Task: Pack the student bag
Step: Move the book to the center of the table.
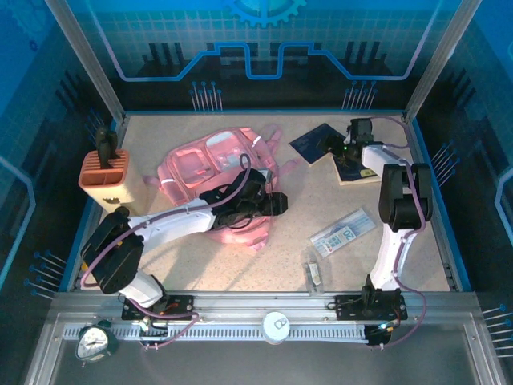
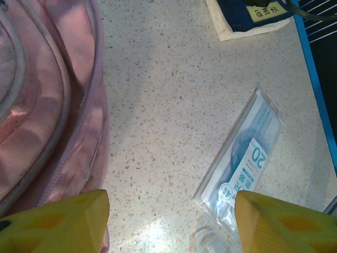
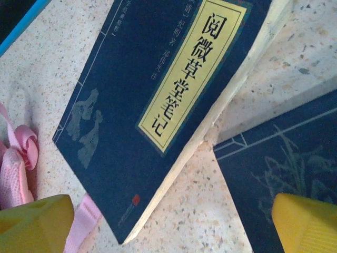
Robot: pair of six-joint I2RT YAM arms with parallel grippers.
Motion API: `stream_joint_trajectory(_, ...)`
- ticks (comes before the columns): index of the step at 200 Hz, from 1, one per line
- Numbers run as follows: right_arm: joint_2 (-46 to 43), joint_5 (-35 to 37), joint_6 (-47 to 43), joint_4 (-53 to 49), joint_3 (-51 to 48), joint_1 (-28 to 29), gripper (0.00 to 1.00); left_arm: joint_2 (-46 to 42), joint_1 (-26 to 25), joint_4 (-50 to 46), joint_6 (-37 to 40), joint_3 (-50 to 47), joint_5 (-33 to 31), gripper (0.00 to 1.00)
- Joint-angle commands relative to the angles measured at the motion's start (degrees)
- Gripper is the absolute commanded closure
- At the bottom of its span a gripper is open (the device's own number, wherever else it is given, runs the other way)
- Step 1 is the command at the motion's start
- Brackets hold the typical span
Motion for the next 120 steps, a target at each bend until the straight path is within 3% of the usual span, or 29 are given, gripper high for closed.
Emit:
stream_joint_trajectory(1,2.6,-1.7,-0.6,-3.7,1.9,-0.7,0.03,0.9,-0.4,-0.1,0.3,1.8,-1.2,0.35)
stream_joint_trajectory(63,-0.5,-9.4,2.3,0.1,-8.6,0.0,0.01,-0.2,-0.3,-1.3,0.0,1.4,-2.6,0.34)
stream_joint_trajectory(120,-11.3,-11.9,0.5,0.4,-22.8,3.9,0.0,-3.9,-0.3,-2.1,-0.1,-0.5,-5.2,0.34)
